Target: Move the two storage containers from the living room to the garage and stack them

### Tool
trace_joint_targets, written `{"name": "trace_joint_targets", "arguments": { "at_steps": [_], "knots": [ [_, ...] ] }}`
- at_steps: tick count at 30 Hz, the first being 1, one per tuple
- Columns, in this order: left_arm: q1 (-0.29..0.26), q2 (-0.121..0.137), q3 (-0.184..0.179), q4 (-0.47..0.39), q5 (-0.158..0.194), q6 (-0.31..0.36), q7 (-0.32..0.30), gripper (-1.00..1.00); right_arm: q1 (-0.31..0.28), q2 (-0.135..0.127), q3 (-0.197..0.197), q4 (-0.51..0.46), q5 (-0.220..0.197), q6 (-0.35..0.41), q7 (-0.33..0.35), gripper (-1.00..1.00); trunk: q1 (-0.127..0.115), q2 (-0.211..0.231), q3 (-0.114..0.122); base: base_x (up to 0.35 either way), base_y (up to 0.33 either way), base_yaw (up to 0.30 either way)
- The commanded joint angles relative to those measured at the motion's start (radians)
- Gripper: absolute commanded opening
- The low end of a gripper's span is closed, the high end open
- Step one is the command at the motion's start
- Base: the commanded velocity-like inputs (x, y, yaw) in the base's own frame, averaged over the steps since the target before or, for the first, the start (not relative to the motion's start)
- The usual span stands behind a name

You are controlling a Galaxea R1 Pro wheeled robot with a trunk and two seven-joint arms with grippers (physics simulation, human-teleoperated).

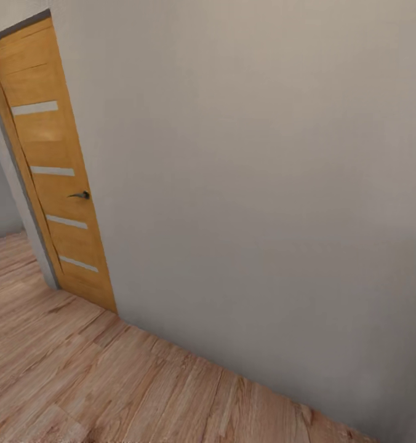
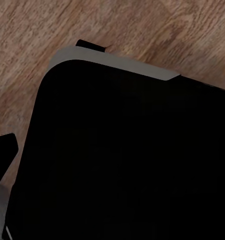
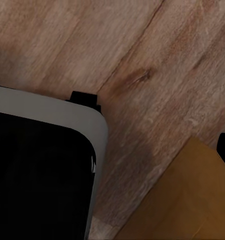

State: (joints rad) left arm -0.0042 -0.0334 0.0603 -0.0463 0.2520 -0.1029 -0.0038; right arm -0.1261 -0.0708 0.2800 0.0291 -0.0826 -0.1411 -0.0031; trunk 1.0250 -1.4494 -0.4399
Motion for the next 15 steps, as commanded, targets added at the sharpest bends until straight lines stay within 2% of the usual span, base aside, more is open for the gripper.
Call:
{"name": "trace_joint_targets", "arguments": {
  "at_steps": [1,15],
  "knots": [
    [0.000,0.000,0.006,0.000,0.001,-0.003,0.000,1.00,-0.001,0.000,0.008,0.003,-0.008,-0.006,0.000,1.00,0.000,-0.001,-0.001,0.001,0.000,0.269],
    [0.000,0.000,0.007,0.000,0.002,-0.003,0.002,1.00,-0.001,0.002,0.005,0.003,-0.008,-0.005,0.000,1.00,0.000,-0.001,-0.001,0.000,0.000,0.270]
  ]
}}
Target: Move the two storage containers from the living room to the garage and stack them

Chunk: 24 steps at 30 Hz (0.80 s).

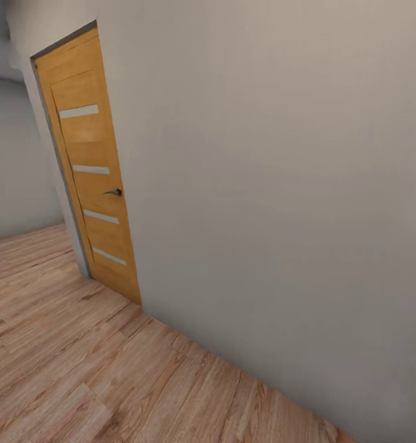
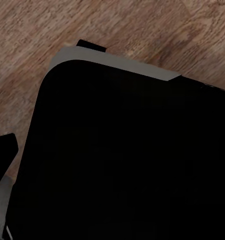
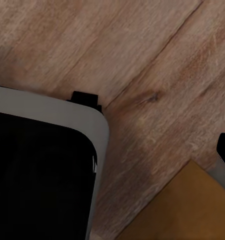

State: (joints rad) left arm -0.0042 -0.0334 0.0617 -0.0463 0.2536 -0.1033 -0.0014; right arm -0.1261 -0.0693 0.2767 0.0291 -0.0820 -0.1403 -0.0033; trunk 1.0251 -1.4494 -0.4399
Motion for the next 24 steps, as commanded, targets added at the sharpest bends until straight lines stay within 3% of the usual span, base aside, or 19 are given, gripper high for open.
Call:
{"name": "trace_joint_targets", "arguments": {
  "at_steps": [1,24],
  "knots": [
    [0.000,0.000,0.006,0.000,0.001,-0.003,0.000,1.00,-0.001,0.000,0.008,0.003,-0.008,-0.006,0.000,1.00,0.000,-0.001,-0.001,0.000,0.000,0.270],
    [0.000,0.000,0.004,0.000,0.001,-0.002,0.000,1.00,-0.001,0.000,0.004,0.003,-0.010,-0.006,-0.001,1.00,0.000,-0.001,-0.001,0.028,0.000,0.270]
  ]
}}
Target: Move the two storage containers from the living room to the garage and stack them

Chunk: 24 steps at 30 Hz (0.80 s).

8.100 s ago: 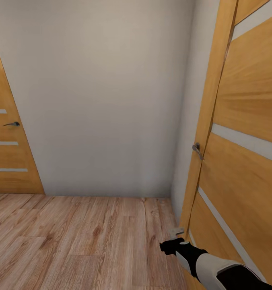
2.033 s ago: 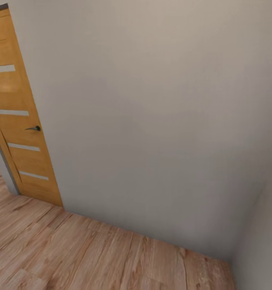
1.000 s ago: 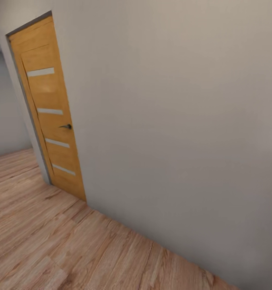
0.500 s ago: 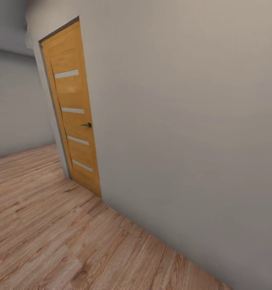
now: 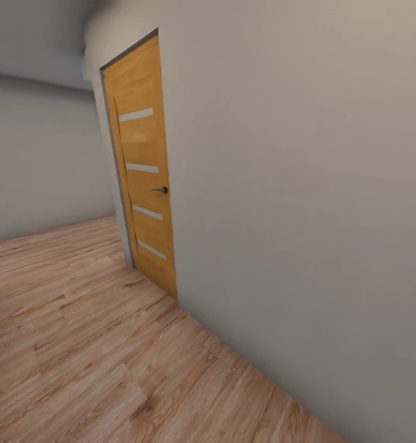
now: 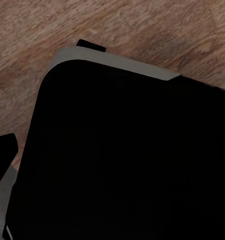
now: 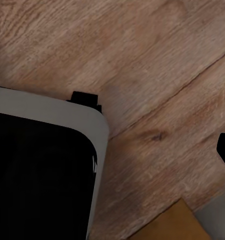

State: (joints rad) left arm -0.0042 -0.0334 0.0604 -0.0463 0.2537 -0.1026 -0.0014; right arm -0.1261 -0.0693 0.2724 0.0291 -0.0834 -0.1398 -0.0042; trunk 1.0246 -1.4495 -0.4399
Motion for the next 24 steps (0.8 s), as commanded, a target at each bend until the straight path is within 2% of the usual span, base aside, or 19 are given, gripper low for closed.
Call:
{"name": "trace_joint_targets", "arguments": {
  "at_steps": [1,24],
  "knots": [
    [0.000,0.000,0.006,0.000,0.001,-0.002,0.000,1.00,-0.001,0.000,0.008,0.003,-0.009,-0.006,0.000,1.00,0.000,0.000,-0.001,0.260,0.000,0.270],
    [0.000,0.000,0.006,0.000,0.001,-0.002,0.000,1.00,-0.001,0.000,0.008,0.003,-0.010,-0.006,0.000,1.00,0.000,0.000,-0.001,0.291,0.000,0.270]
  ]
}}
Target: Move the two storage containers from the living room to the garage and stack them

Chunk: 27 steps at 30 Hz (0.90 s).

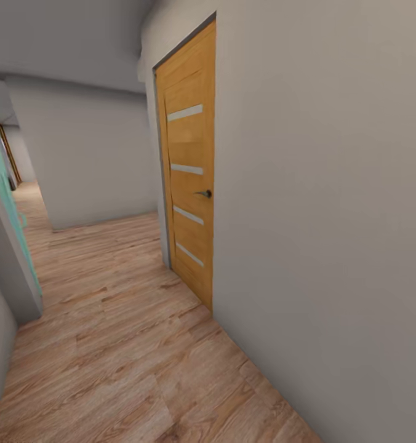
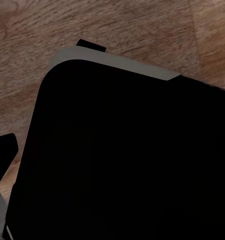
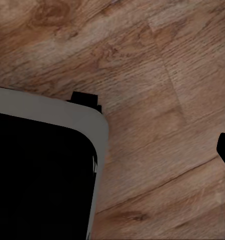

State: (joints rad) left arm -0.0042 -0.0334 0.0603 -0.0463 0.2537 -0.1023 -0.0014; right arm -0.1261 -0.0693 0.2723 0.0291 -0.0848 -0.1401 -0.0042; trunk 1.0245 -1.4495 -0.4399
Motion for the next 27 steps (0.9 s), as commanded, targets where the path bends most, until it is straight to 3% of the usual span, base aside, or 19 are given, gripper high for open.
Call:
{"name": "trace_joint_targets", "arguments": {
  "at_steps": [1,27],
  "knots": [
    [0.000,0.000,0.006,0.000,0.001,-0.002,0.000,1.00,-0.001,0.000,0.008,0.003,-0.009,-0.006,0.000,1.00,0.001,0.000,-0.001,0.291,0.000,0.269],
    [0.000,0.000,0.006,0.000,0.001,-0.002,0.000,1.00,-0.001,0.000,0.008,0.003,-0.009,-0.006,0.000,1.00,0.001,0.000,-0.001,0.282,0.000,0.269]
  ]
}}
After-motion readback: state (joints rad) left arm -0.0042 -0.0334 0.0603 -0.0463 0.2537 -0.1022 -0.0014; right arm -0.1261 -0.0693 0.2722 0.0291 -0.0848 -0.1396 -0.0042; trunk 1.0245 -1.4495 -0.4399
